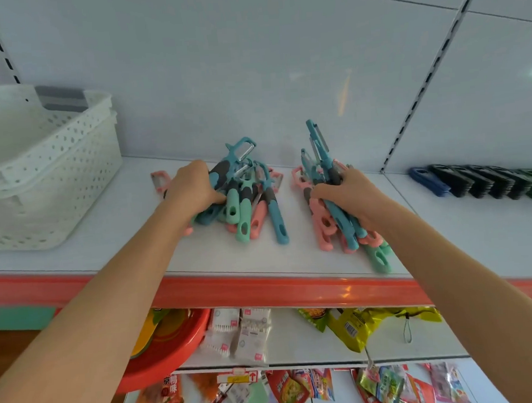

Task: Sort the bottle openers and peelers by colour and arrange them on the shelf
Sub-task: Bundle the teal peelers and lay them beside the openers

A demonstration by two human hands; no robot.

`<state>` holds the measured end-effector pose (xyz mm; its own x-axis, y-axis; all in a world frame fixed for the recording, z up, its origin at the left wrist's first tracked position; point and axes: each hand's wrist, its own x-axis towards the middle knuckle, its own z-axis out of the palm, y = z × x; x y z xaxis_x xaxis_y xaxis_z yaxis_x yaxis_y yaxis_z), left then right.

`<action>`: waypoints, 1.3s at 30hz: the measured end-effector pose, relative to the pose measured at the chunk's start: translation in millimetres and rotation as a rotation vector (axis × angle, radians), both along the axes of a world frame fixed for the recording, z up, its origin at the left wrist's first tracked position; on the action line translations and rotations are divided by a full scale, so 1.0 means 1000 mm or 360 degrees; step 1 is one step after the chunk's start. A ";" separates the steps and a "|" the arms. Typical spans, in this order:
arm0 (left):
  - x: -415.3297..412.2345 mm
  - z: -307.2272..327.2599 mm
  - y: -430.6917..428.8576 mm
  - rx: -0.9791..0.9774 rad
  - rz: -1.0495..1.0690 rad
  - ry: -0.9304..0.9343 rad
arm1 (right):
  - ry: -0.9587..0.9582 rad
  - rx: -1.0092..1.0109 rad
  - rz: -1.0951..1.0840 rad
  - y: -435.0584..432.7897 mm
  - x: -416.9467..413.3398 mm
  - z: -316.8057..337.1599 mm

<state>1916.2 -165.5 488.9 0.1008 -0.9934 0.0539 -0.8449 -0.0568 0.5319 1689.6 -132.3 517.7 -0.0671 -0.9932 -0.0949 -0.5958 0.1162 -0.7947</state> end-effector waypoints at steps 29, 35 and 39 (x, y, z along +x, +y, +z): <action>0.015 0.015 0.029 -0.0097 0.0225 0.0965 | -0.0119 0.0009 0.0086 -0.019 0.026 -0.013; -0.015 0.019 0.023 -0.0163 0.0061 0.1013 | 0.0000 0.0024 -0.0069 -0.007 -0.030 0.006; -0.040 0.017 0.023 -0.0040 -0.0087 0.1096 | 0.0079 0.0029 -0.0170 -0.001 -0.055 -0.001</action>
<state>1876.0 -142.3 505.8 0.0699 -0.9974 0.0186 -0.3153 -0.0044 0.9490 1634.7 -133.2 516.3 -0.1777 -0.9782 -0.1071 -0.6178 0.1956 -0.7616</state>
